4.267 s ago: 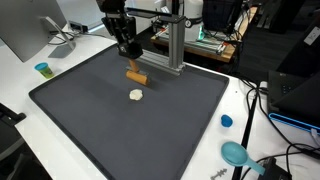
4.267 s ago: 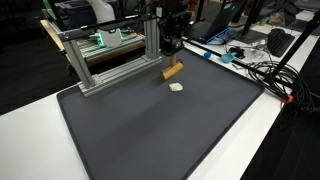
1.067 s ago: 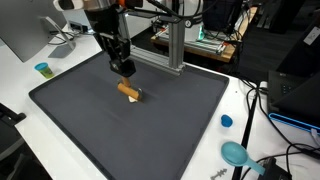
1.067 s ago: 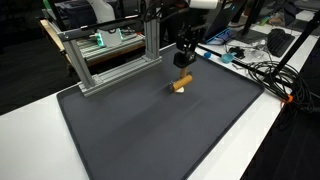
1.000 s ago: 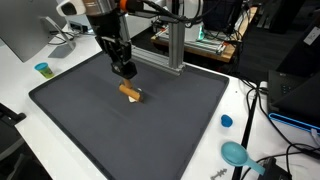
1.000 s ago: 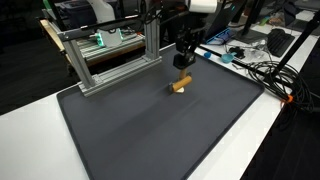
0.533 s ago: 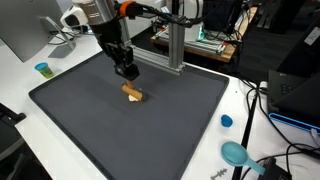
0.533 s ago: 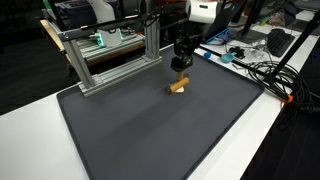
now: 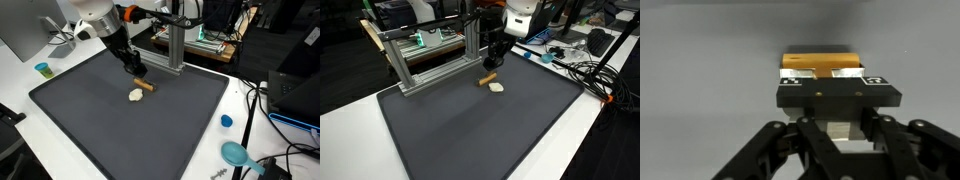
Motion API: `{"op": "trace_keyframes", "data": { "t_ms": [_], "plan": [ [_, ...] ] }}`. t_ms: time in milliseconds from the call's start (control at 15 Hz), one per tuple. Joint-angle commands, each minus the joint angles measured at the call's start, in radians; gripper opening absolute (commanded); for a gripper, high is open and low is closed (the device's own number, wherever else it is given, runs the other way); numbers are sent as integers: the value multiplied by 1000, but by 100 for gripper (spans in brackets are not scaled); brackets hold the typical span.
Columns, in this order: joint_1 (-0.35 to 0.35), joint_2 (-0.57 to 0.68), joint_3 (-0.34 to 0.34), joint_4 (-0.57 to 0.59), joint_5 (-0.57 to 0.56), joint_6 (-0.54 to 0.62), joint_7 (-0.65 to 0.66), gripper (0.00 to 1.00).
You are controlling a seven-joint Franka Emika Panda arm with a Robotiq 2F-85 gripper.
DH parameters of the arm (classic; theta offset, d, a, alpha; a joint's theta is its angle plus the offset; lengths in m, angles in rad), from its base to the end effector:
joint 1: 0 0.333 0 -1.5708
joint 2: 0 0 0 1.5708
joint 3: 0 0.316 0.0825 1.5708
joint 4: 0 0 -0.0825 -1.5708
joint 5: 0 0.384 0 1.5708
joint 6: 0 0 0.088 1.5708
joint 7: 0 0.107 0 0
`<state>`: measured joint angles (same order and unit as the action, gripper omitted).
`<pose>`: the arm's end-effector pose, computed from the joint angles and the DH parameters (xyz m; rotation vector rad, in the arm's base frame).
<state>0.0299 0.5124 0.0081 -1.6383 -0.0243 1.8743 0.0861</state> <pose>0.6484 0.0223 0.2996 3.0768 -0.0586 -0.4254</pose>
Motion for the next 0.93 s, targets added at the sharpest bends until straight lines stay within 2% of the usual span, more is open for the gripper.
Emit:
{"op": "trace_keyframes", "data": {
  "t_ms": [0, 200, 400, 867],
  "plan": [
    [-5, -25, 6, -10, 19, -41, -25, 22],
    [-2, -138, 2, -95, 10, 70, -15, 22],
    [-1, -190, 1, -125, 8, 166, -11, 22],
    [9, -123, -6, -82, -21, 210, 15, 22]
  ]
}}
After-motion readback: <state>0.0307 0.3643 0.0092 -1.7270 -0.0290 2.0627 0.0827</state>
